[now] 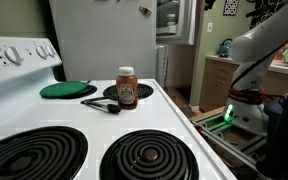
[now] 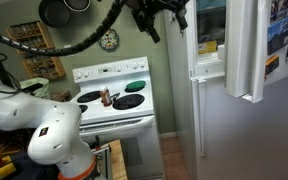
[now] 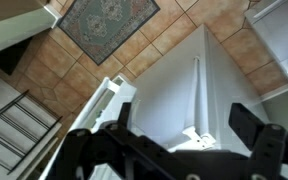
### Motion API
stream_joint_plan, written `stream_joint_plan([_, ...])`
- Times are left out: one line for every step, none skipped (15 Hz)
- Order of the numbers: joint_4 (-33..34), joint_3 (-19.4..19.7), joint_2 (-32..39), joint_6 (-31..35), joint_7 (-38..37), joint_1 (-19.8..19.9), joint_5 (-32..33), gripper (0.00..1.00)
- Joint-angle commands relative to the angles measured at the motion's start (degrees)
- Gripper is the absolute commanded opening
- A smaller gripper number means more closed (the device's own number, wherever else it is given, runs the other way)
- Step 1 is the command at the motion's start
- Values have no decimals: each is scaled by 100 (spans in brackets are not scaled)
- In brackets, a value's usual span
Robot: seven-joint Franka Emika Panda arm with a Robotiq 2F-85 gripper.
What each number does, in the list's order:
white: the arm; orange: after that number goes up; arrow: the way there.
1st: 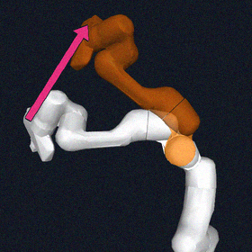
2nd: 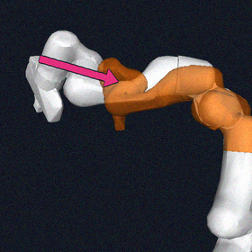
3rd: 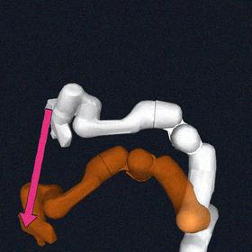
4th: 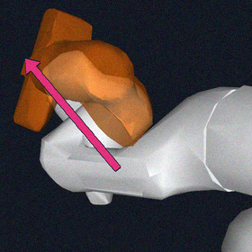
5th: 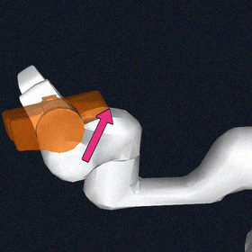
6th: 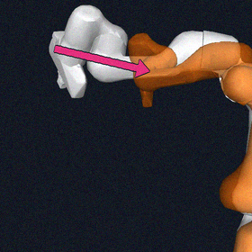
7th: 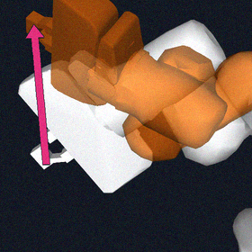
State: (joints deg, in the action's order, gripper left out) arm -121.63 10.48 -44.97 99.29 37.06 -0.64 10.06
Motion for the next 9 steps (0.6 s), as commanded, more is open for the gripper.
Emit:
stream_joint_plan([39, -191, -84, -425, 399, -573, -188, 100])
stream_joint_plan([27, -292, -75, -480, 486, -704, -206, 100])
stream_joint_plan([32, -205, -32, -271, 231, -502, -83, 100])
stream_joint_plan([32, -265, -26, -284, 197, -577, -85, 100])
stream_joint_plan([32, -276, -17, -283, 181, -577, -83, 100])
stream_joint_plan([32, -263, -14, -282, 181, -562, -82, 100])
stream_joint_plan([33, -239, -15, -282, 183, -553, -83, 100])
stream_joint_plan([33, -215, -15, -281, 186, -548, -85, 100])
stream_joint_plan([33, -207, -15, -281, 186, -545, -86, 100])
